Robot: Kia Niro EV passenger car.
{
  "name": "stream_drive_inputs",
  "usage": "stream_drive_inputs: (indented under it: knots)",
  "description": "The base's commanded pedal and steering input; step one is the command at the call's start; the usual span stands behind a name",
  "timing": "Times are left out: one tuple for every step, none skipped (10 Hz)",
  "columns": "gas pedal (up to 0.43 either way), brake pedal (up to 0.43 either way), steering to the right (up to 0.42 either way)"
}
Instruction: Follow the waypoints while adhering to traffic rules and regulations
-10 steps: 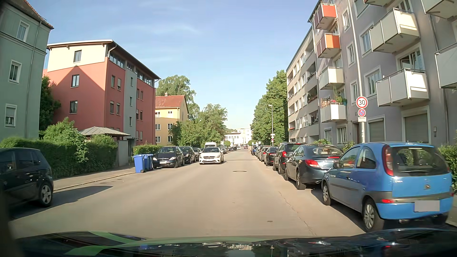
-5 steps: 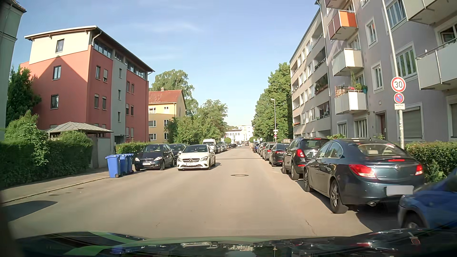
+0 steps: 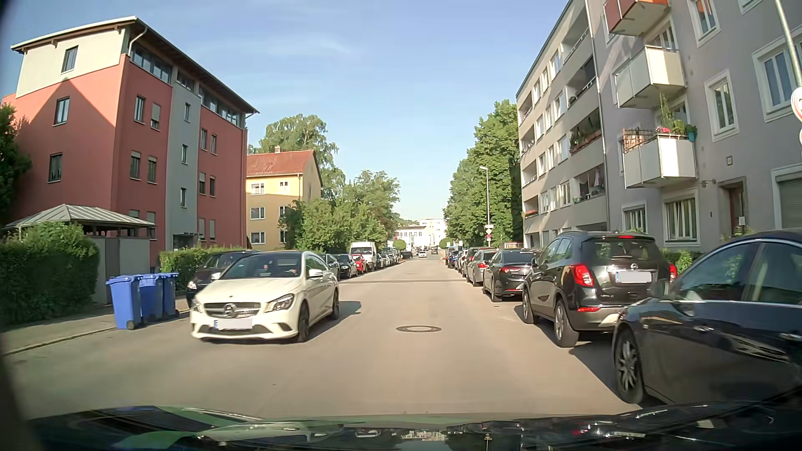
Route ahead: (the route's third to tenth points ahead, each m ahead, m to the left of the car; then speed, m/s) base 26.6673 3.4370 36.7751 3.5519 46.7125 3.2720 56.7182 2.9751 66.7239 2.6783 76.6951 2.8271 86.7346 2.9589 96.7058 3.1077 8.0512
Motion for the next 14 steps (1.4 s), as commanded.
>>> stream_drive_inputs:
  knots:
    - [0.028,0.0,-0.006]
    - [0.028,0.0,-0.007]
    - [0.028,0.0,-0.007]
    - [0.028,0.0,-0.006]
    - [0.028,0.0,-0.006]
    - [0.028,0.0,-0.004]
    - [0.028,0.0,-0.003]
    - [0.028,0.0,-0.004]
    - [0.028,0.0,-0.003]
    - [0.028,0.0,-0.004]
    - [0.028,0.0,-0.003]
    - [0.028,0.0,-0.004]
    - [0.028,0.0,-0.003]
    - [0.028,0.0,-0.003]
